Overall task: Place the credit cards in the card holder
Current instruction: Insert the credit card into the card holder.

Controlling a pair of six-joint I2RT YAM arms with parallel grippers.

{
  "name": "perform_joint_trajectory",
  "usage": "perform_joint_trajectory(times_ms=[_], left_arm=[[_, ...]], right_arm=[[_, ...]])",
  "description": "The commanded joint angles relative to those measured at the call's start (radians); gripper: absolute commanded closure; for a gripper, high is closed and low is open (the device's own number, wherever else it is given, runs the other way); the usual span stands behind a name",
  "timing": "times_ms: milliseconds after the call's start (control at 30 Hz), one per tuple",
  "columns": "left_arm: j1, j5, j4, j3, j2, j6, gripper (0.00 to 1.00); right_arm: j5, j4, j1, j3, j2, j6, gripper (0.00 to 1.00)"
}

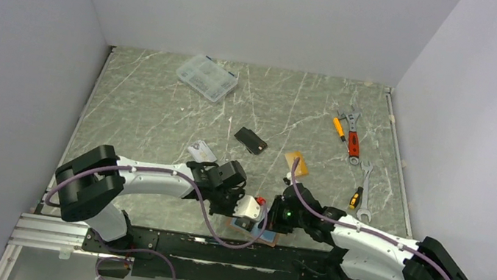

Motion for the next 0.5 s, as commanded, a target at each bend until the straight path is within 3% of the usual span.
perform_joint_trajectory(times_ms=[0,467], left_arm=[[-0.026,0.009,0.035,0.028,0.029,0.003,1.0],[-0.029,-0.008,0.035,0.016,0.029,0.004,1.0]], right_arm=[[-0.003,0.018,-0.002,-0.025,-0.01,0.017,1.0],[-0.036,0.169,-0.002,0.066,0.185,-0.02,1.0]])
